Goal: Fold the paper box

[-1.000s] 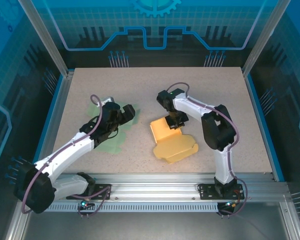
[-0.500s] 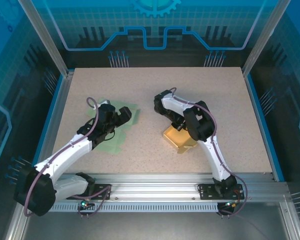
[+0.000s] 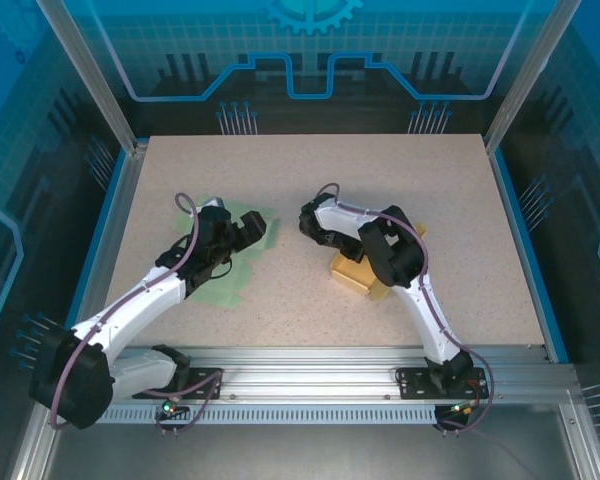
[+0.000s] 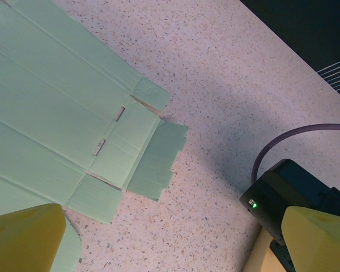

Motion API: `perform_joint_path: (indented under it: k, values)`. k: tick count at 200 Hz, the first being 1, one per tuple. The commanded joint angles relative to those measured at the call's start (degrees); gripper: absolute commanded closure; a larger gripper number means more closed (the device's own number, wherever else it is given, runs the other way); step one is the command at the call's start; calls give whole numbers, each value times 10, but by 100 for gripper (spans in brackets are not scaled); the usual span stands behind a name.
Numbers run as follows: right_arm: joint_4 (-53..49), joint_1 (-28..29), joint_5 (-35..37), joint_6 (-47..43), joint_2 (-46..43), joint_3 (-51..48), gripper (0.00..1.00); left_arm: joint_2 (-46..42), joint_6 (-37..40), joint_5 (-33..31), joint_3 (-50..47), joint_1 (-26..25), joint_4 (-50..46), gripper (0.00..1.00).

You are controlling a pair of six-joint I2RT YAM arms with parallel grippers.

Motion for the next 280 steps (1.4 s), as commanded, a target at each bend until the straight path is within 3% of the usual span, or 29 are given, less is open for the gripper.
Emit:
perform_joint_path:
  k: [1,32,98,127,175,213,249,280]
  values:
    - [224,5,-16,1,-1,-16,100,3,5,12,5,5,13,1]
    - [247,6,-77,-7,-29,-18,91,4,5,14,4,5,14,1]
    - [222,21,-53,-21,-78,-13,46,8,11,15,13,5,12,1]
    - [208,29,-59,-38,-104,12,37,8,9,16,14,4,14,1]
    - [184,48,-83,-47,-174,68,33,26,49,16,34,5,-3,5]
    - [177,53,-126,1,-290,59,29,108,104,42,78,3,-15,15]
    - [224,46,-112,71,-469,-76,0,214,158,41,133,-38,-22,23]
    - [188,-3,-116,176,-569,-171,0,292,188,27,179,-70,-35,33]
